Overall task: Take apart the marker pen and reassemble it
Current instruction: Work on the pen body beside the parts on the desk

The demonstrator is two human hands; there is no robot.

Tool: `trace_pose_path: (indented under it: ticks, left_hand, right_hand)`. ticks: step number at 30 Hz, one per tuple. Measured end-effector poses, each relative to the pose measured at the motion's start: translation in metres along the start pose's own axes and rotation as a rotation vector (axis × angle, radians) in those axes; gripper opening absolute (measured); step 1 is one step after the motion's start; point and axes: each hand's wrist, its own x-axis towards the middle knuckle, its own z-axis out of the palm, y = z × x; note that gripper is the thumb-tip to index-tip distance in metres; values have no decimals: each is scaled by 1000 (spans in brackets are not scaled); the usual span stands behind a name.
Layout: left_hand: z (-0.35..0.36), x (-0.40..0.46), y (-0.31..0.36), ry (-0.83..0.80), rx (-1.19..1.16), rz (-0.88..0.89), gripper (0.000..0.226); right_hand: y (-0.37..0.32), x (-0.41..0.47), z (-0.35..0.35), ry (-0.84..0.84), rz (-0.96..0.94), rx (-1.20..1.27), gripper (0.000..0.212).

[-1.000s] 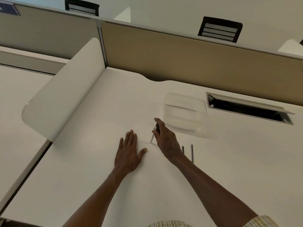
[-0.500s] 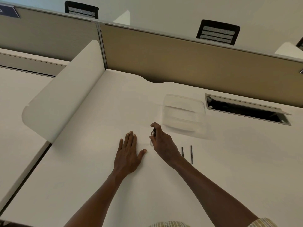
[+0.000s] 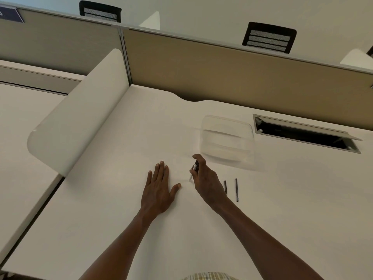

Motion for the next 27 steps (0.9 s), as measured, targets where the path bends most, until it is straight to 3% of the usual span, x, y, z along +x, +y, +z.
trace_pose_path:
  ticks: [27]
  left_hand:
    - [7,2,-3,12,1,0,87]
  right_hand:
    - [-2,16,0,-28,2,28,68]
